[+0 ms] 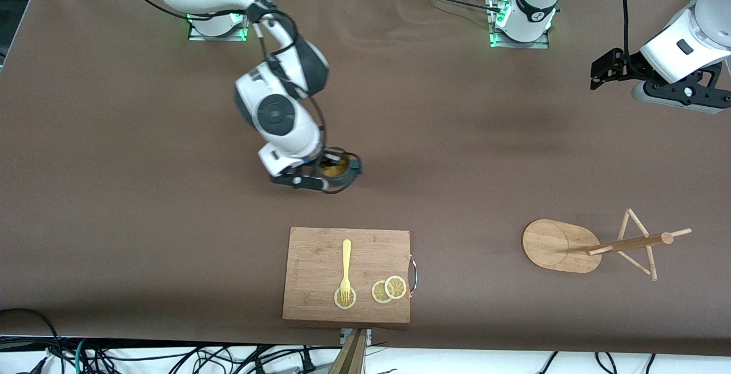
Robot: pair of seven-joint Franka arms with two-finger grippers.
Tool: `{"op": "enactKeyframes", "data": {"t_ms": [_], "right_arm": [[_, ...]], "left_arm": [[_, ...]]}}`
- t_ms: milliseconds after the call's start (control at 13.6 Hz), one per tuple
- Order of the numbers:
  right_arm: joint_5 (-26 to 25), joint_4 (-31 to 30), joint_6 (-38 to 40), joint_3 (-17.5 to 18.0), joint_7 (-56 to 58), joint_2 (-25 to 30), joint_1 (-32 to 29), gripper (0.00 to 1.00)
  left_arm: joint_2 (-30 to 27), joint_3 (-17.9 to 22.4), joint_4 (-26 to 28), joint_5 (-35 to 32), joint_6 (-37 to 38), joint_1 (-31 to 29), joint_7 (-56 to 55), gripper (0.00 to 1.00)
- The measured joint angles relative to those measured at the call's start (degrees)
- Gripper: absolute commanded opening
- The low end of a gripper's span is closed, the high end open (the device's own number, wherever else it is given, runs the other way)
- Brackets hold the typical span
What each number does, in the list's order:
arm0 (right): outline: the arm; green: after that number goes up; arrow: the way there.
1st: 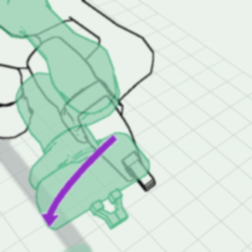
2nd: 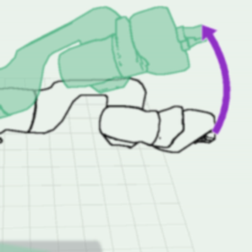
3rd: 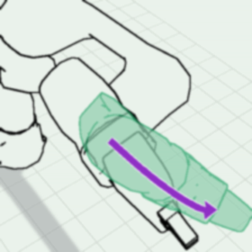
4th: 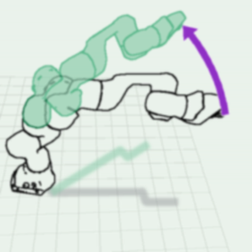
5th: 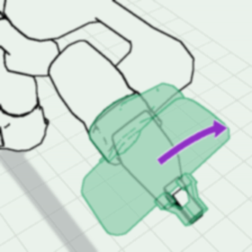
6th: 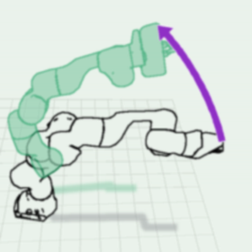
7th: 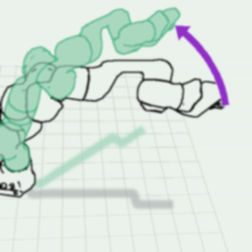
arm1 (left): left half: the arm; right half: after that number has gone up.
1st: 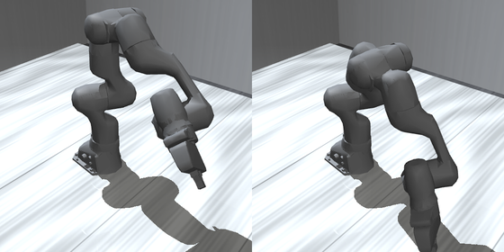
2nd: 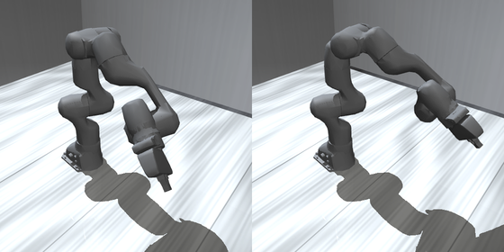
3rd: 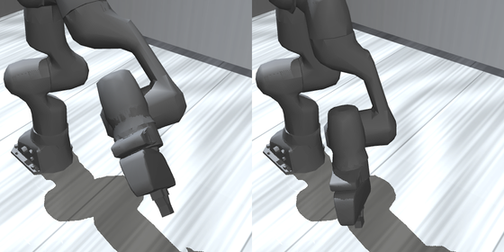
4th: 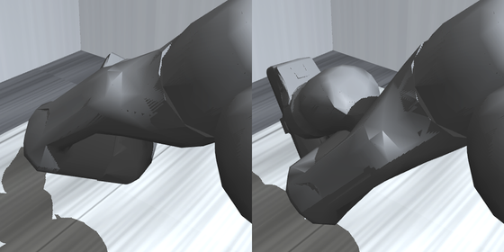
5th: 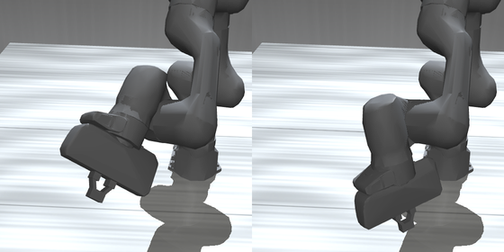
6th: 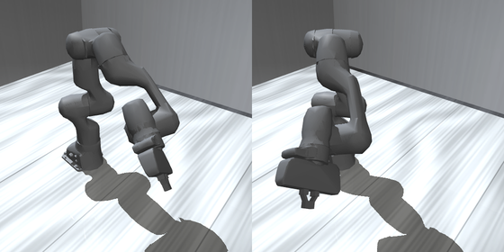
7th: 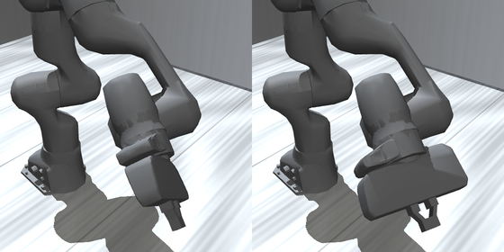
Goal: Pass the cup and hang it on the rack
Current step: 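Carry the mug with the right gripper toward the table's middle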
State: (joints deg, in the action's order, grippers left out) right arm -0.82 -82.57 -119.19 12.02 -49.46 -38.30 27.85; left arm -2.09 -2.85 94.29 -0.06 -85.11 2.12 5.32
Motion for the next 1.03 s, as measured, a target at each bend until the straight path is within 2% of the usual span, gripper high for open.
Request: {"op": "enactKeyframes", "data": {"t_ms": [293, 440, 734, 1027], "right_arm": [[-3.2, 8.9, 0.3, -1.0, -14.3, -7.9, 12.0, 0.0], [-3.8, 12.5, 0.3, -2.3, -17.7, -11.0, 17.3, 0.03], [-3.9, 14.9, 0.4, -3.2, -18.4, -12.5, 20.9, 0.09], [-3.9, 15.0, 0.4, -3.5, -18.5, -13.6, 22.1, 0.33]], "left_arm": [[0.1, 0.5, -0.1, 0.0, 0.0, -0.4, 0.2, 1.0], [0.4, 0.6, -0.1, 0.0, 0.0, -0.9, 0.4, 1.0], [0.9, 0.6, -0.1, 0.0, 0.2, -2.0, 0.7, 1.0], [2.3, 0.3, -0.1, 0.0, 3.1, -2.0, 0.8, 1.0]]}}
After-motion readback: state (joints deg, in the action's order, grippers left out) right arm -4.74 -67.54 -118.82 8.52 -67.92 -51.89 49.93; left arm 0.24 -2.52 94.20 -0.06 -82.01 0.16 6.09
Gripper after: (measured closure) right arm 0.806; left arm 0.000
